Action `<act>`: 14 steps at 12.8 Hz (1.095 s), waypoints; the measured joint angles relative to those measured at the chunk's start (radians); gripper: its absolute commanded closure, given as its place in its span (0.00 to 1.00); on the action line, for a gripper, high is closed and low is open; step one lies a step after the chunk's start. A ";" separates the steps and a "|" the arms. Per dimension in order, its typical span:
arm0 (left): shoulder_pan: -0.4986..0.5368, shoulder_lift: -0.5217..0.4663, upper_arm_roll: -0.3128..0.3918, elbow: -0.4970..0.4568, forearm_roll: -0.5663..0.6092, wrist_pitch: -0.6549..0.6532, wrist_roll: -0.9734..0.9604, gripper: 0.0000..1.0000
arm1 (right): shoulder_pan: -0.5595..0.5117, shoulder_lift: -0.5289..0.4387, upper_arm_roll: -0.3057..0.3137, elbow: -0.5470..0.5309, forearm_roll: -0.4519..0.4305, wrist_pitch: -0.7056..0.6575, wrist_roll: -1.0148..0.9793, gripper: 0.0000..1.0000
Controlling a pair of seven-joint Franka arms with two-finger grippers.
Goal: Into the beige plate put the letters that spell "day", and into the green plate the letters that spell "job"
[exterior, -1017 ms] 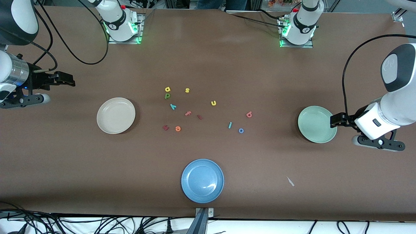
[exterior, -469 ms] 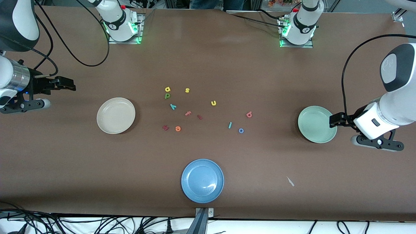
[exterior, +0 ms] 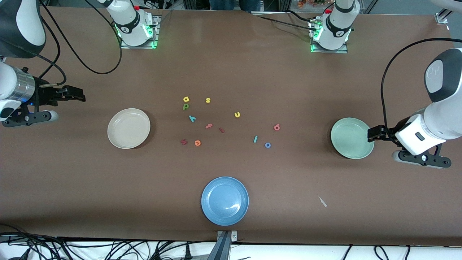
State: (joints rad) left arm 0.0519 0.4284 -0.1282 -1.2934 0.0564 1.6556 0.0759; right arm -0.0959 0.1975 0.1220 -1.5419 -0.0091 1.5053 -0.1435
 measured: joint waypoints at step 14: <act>-0.008 0.001 -0.003 0.000 0.000 0.000 -0.002 0.00 | 0.000 0.005 0.000 0.000 -0.004 0.016 0.000 0.00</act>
State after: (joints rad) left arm 0.0438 0.4293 -0.1312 -1.2935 0.0562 1.6555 0.0743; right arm -0.0958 0.2021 0.1220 -1.5420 -0.0127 1.5210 -0.1435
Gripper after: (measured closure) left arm 0.000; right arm 0.000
